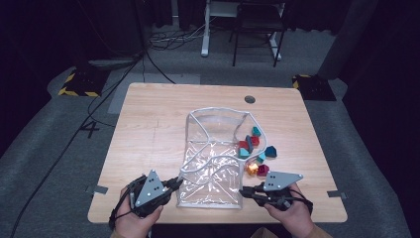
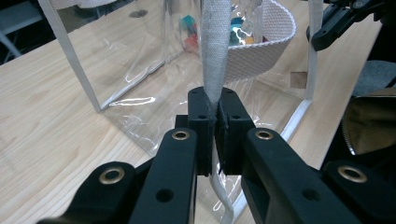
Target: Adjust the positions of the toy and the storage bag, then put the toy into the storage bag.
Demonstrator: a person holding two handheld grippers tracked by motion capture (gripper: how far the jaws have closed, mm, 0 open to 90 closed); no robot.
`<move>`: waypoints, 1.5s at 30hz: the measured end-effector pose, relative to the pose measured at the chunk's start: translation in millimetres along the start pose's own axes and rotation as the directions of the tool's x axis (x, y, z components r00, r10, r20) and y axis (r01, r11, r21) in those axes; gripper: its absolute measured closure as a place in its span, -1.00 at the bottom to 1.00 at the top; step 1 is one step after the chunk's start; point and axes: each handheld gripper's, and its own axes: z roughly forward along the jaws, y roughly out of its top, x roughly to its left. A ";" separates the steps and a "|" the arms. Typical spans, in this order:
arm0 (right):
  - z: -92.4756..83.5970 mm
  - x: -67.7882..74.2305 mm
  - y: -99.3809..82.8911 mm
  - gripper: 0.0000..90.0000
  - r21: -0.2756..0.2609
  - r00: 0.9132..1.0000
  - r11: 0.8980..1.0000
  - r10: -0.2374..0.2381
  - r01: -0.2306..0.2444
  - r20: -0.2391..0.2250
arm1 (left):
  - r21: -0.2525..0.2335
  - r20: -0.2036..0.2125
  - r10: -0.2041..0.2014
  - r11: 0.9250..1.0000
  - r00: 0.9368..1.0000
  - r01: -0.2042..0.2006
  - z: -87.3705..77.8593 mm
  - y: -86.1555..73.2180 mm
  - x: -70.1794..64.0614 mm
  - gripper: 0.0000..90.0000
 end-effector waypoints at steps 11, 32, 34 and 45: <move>-29.8 4.6 -18.6 0.73 0.011 0.998 0.998 0.057 -0.057 0.009 | -0.019 0.085 0.020 1.000 0.996 -0.018 16.6 10.4 -15.7 0.83; -83.2 -38.6 -27.6 -0.10 -0.057 0.967 0.989 0.148 -0.139 0.206 | 0.067 -0.080 -0.071 0.995 0.994 0.077 6.0 -25.5 22.4 -0.26; -84.2 -42.9 -28.6 -0.11 -0.055 0.964 0.988 0.155 -0.147 0.215 | 0.072 -0.093 -0.086 0.993 0.992 0.093 10.1 -31.7 30.6 -0.28; -84.8 -82.6 -30.4 -0.19 -0.057 0.942 0.984 0.179 -0.170 0.283 | 0.196 -0.187 -0.095 0.972 0.978 0.132 35.9 -67.3 60.6 -0.42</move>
